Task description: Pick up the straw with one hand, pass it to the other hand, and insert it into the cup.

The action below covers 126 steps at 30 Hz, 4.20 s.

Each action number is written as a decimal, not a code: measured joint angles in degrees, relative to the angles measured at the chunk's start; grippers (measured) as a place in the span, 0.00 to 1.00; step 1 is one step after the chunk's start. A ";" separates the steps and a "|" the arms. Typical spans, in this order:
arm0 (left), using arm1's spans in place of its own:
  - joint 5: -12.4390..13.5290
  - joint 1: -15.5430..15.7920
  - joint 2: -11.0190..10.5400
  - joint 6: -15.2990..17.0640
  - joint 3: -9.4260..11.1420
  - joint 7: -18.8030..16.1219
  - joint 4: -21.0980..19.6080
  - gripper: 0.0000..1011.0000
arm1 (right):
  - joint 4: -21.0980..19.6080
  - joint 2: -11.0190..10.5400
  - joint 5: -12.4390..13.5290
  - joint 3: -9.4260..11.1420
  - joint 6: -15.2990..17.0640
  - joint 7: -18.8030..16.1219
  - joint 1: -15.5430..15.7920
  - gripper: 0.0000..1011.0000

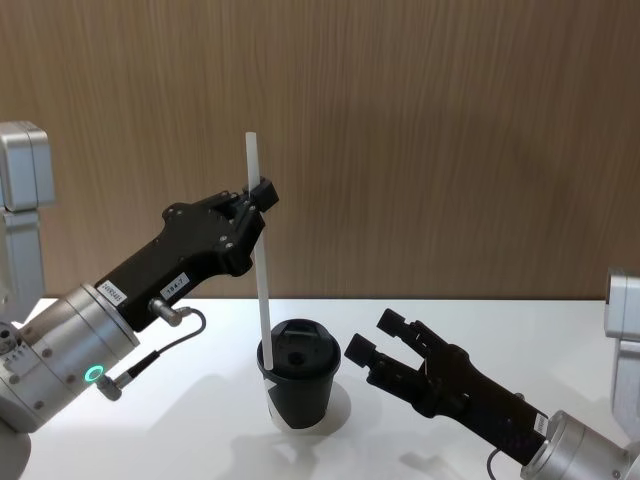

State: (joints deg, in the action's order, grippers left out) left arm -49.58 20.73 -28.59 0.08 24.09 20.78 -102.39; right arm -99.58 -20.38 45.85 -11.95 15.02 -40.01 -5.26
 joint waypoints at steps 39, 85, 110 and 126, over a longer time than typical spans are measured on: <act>8.48 0.00 4.36 -2.23 0.92 -4.61 3.48 0.02 | 0.00 0.00 0.00 0.00 0.00 0.00 0.00 0.99; 8.18 10.80 9.75 -4.60 0.73 8.39 24.78 0.02 | 0.00 0.00 0.00 0.00 0.00 0.00 0.00 0.99; 7.36 13.89 11.41 -5.50 0.65 13.78 28.24 0.02 | 0.00 0.00 0.00 0.00 0.00 0.00 0.00 0.99; 7.04 13.05 11.21 -4.54 1.65 13.23 24.26 0.02 | 0.00 0.00 0.00 0.00 0.00 0.00 0.00 0.99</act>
State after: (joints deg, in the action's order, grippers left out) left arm -42.54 33.79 -17.38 -4.45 25.74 34.01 -78.13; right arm -99.58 -20.37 45.85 -11.95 15.01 -40.01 -5.26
